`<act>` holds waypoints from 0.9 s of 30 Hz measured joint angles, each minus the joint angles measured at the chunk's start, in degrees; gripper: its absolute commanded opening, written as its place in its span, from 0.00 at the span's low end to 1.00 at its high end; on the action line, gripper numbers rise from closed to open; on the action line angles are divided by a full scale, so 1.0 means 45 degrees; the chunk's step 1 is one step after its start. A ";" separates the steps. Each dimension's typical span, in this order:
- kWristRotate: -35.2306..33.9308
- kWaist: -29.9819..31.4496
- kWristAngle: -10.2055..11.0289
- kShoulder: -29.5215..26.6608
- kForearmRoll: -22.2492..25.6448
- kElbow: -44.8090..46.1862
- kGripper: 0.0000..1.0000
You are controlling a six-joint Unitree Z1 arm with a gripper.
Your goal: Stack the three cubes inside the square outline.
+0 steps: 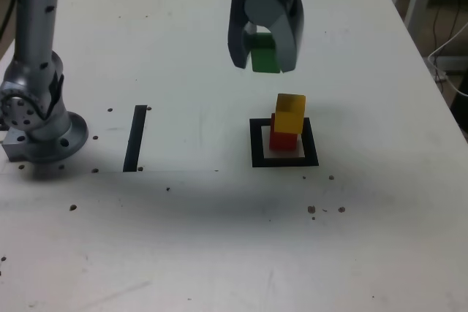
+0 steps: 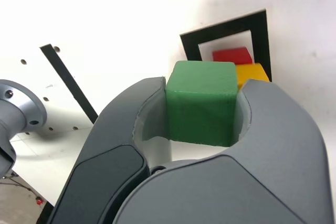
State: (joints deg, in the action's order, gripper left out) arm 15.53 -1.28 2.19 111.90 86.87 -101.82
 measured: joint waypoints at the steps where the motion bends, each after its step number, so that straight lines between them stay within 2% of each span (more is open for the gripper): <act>1: -0.0056 0.0086 -0.0016 0.0055 0.0045 -0.0077 0.28; 15: -0.0795 0.1086 -0.0615 0.0681 0.0265 -0.0741 0.28; 27: -0.0927 0.1338 -0.0818 0.1223 0.0385 -0.1146 0.28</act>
State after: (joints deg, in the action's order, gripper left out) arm 11.35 4.74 -1.49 117.40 88.60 -106.98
